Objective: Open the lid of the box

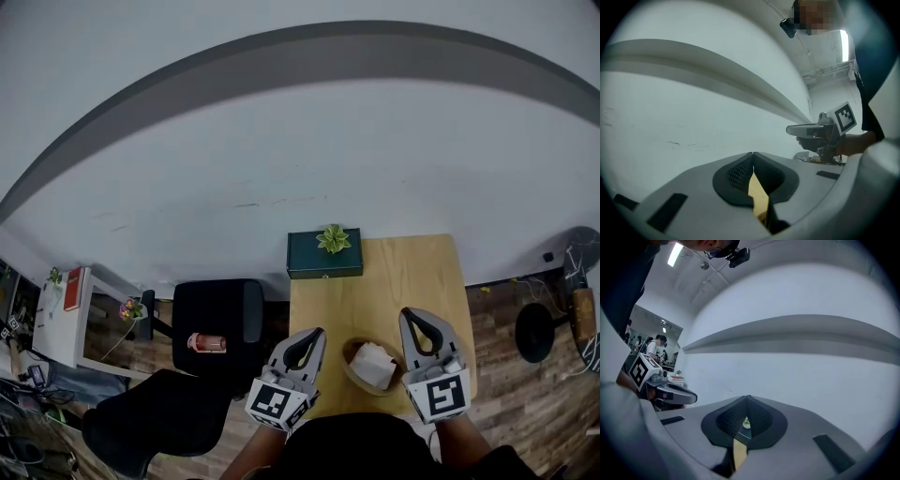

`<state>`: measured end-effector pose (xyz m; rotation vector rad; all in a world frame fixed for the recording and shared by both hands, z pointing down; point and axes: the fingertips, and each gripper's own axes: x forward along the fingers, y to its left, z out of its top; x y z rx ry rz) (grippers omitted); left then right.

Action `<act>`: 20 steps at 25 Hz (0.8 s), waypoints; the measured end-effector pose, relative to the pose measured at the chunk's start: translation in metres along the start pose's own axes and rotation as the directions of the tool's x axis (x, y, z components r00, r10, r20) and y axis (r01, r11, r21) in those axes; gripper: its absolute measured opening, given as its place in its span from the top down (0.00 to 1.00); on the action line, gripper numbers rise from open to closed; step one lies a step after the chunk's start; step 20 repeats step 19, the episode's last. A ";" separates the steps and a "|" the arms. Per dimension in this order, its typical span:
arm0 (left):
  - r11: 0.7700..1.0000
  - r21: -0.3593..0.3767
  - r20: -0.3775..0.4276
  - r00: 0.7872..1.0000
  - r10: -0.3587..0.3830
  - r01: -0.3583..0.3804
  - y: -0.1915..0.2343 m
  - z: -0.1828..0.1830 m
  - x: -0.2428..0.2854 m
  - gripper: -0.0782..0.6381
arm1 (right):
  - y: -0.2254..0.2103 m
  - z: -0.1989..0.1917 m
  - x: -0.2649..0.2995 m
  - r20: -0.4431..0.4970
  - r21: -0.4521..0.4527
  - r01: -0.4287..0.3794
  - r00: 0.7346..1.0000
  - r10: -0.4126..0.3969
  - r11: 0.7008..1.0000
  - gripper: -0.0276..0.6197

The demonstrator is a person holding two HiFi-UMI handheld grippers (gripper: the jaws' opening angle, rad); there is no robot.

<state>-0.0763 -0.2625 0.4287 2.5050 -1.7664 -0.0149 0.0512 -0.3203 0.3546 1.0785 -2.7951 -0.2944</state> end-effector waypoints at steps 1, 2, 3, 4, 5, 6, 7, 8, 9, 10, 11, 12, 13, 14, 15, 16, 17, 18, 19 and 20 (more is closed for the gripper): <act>1.000 -0.002 0.006 1.000 0.003 -0.003 0.000 0.003 -0.001 0.86 | 0.002 0.002 0.000 0.005 0.000 -0.005 1.000 0.005 1.000 0.93; 1.000 -0.002 0.012 1.000 0.004 -0.004 0.000 0.005 -0.002 0.86 | 0.004 0.004 0.000 0.010 -0.001 -0.009 1.000 0.009 1.000 0.93; 1.000 -0.001 0.017 1.000 0.004 -0.004 0.000 0.008 -0.002 0.86 | 0.005 0.006 0.000 0.016 -0.002 -0.011 1.000 0.011 1.000 0.93; 1.000 0.002 0.020 1.000 0.001 -0.001 0.000 0.009 -0.002 0.86 | 0.006 0.008 0.001 0.021 -0.004 -0.013 1.000 0.013 1.000 0.93; 1.000 0.005 0.023 1.000 -0.008 0.008 0.000 0.010 -0.001 0.86 | 0.007 0.008 0.002 0.020 -0.005 -0.016 1.000 0.016 1.000 0.93; 1.000 0.006 0.026 1.000 -0.018 0.018 0.000 0.010 0.000 0.86 | 0.008 0.006 0.003 0.013 -0.007 -0.020 1.000 0.020 1.000 0.93; 1.000 -0.002 0.030 0.999 -0.017 0.017 0.000 0.010 0.000 0.86 | 0.009 0.004 0.004 0.006 -0.009 -0.025 1.000 0.025 1.000 0.93; 1.000 -0.013 0.032 0.999 -0.011 0.011 0.002 0.009 0.000 0.86 | 0.010 0.003 0.005 0.001 -0.010 -0.027 1.000 0.027 1.000 0.93; 1.000 -0.019 0.031 1.000 -0.006 0.006 0.003 0.009 -0.001 0.86 | 0.010 0.002 0.006 -0.001 -0.010 -0.028 1.000 0.028 1.000 0.93; 1.000 -0.021 0.028 1.000 -0.003 0.003 0.004 0.008 0.000 0.86 | 0.009 0.002 0.006 -0.002 -0.010 -0.027 1.000 0.027 1.000 0.93; 1.000 -0.021 0.027 1.000 -0.002 0.003 0.004 0.008 0.000 0.86 | 0.009 0.001 0.006 -0.004 -0.009 -0.025 1.000 0.025 1.000 0.93; 1.000 -0.022 0.026 1.000 -0.002 0.003 0.005 0.008 0.001 0.86 | 0.008 0.000 0.006 -0.007 -0.008 -0.024 1.000 0.024 1.000 0.93; 1.000 -0.025 0.026 1.000 0.001 0.000 0.005 0.008 0.002 0.86 | 0.007 -0.001 0.007 -0.012 -0.007 -0.023 1.000 0.023 1.000 0.93; 1.000 -0.028 0.026 1.000 0.002 -0.001 0.005 0.008 0.002 0.86 | 0.006 -0.002 0.007 -0.016 -0.007 -0.023 1.000 0.023 1.000 0.93; 1.000 -0.028 0.026 1.000 -0.002 0.003 0.004 0.008 0.003 0.86 | 0.005 -0.002 0.007 -0.018 -0.010 -0.024 1.000 0.024 1.000 0.93; 1.000 -0.026 0.025 1.000 -0.009 0.009 0.003 0.008 0.004 0.86 | 0.005 -0.002 0.007 -0.015 -0.014 -0.026 1.000 0.026 1.000 0.93; 1.000 -0.025 0.026 1.000 -0.013 0.013 0.002 0.008 0.005 0.86 | 0.005 -0.001 0.007 -0.011 -0.020 -0.027 1.000 0.027 0.999 0.93; 1.000 -0.024 0.027 1.000 -0.015 0.016 0.002 0.008 0.006 0.86 | 0.004 0.000 0.008 -0.005 -0.026 -0.029 1.000 0.029 0.999 0.93; 1.000 -0.023 0.027 0.999 -0.018 0.018 0.001 0.008 0.007 0.86 | 0.004 0.001 0.008 0.001 -0.032 -0.031 1.000 0.031 0.999 0.93; 1.000 -0.023 0.027 0.999 -0.018 0.018 0.001 0.008 0.007 0.86 | 0.004 0.001 0.008 0.001 -0.032 -0.031 1.000 0.031 0.999 0.93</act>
